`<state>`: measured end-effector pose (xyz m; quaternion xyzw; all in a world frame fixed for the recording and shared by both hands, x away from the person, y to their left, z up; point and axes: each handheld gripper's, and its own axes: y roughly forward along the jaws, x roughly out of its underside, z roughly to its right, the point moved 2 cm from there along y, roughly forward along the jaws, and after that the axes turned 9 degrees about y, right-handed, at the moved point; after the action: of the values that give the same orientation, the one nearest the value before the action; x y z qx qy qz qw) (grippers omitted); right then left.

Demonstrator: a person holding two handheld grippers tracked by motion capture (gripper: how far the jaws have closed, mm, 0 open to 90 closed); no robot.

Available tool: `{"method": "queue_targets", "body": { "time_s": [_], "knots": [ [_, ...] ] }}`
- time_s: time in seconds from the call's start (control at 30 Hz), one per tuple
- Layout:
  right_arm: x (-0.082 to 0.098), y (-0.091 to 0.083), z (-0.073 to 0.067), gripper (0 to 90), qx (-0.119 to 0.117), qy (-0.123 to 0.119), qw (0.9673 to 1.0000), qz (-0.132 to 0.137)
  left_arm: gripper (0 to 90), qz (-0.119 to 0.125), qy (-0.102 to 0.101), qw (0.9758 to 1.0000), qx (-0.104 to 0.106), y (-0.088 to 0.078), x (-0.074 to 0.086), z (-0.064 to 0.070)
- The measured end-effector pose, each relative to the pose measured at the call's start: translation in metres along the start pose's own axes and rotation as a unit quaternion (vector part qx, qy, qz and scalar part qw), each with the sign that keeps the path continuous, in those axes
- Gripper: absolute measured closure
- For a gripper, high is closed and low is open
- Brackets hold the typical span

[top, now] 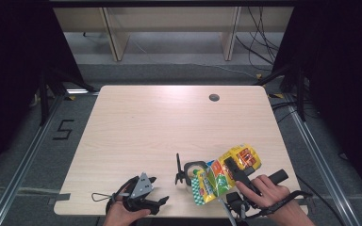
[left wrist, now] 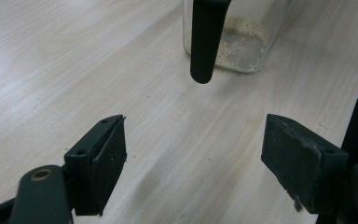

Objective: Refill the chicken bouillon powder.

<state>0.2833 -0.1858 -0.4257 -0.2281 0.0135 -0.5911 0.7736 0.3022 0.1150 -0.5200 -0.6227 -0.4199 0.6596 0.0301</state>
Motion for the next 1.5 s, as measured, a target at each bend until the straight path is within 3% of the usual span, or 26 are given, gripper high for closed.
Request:
{"method": "queue_targets", "body": {
  "time_s": [0.1, 0.2, 0.3, 0.33, 0.37, 0.77, 0.8, 0.93, 1.0, 1.07, 1.13, 1.17, 1.33, 1.37, 1.5],
  "knots": [
    [0.0005, 0.0006, -0.0004, 43.2, 0.002, 0.0, 1.0, 0.005, 21.4, -0.008, 0.009, 0.9999, -0.002, -0.0009, -0.0001, -0.0022],
    [0.001, 0.0008, -0.0007, 43.2, -0.001, 0.002, 1.0, 0.002, 21.4, 0.0, 0.0, 1.0, -0.002, 0.0002, 0.0, 0.0001],
    [0.002, 0.0003, -0.0002, 43.3, -0.001, 0.003, 1.0, 0.003, 21.4, 0.001, 0.009, 1.0, 0.001, 0.0005, 0.0001, -0.0015],
    [0.0023, 0.0003, 0.0, 43.2, -0.002, 0.003, 1.0, 0.002, 21.4, -0.007, 0.023, 0.9997, -0.002, -0.0009, 0.0001, -0.0032],
    [0.0026, 0.0004, 0.0001, 43.3, -0.002, 0.003, 1.0, 0.001, 21.4, -0.004, 0.002, 1.0, -0.002, -0.0004, 0.0003, -0.0002],
    [0.0027, 0.001, -0.0016, 43.3, -0.001, 0.002, 1.0, 0.0, 21.4, -0.004, 0.009, 1.0, 0.0, -0.0013, 0.0, -0.0014],
    [0.0027, 0.0011, -0.0018, 43.3, -0.001, 0.003, 1.0, 0.003, 21.4, -0.004, 0.019, 0.9998, -0.001, -0.0015, -0.0005, -0.0031],
    [0.0027, 0.0012, -0.0019, 43.4, -0.001, 0.003, 1.0, 0.002, 21.4, -0.001, 0.005, 1.0, 0.001, -0.0008, 0.0, -0.0007],
    [0.003, 0.0009, -0.0014, 43.4, -0.003, 0.002, 1.0, 0.003, 21.4, -0.002, 0.014, 0.9999, 0.0, -0.0012, -0.0004, -0.0023],
    [0.0033, 0.0006, -0.0013, 43.5, -0.004, 0.003, 1.0, 0.002, 21.4, -0.009, 0.01, 0.9999, -0.003, -0.0012, 0.0002, -0.0023],
    [0.0033, 0.0004, -0.0011, 43.4, -0.003, 0.002, 1.0, 0.001, 21.3, 0.001, 0.002, 1.0, 0.0, -0.0005, -0.0001, -0.0004],
    [0.0033, 0.0002, -0.0012, 43.5, 0.001, 0.002, 1.0, 0.002, 21.4, -0.004, 0.018, 0.9998, 0.0, -0.0016, -0.0005, -0.0027],
    [0.0031, -0.0011, -0.0003, 43.9, 0.001, 0.002, 1.0, 0.001, 21.4, 0.0, 0.004, 1.0, 0.0, -0.0006, -0.0002, -0.0006],
    [0.003, -0.0011, -0.0007, 43.9, 0.0, 0.005, 1.0, 0.002, 21.4, -0.005, 0.013, 0.9999, -0.001, -0.0014, -0.0003, -0.0021],
    [0.0029, -0.0004, -0.0016, 44.0, 0.0, 0.003, 1.0, 0.001, 21.4, -0.004, 0.005, 1.0, -0.001, -0.0008, 0.0003, -0.0011]
  ]
}}
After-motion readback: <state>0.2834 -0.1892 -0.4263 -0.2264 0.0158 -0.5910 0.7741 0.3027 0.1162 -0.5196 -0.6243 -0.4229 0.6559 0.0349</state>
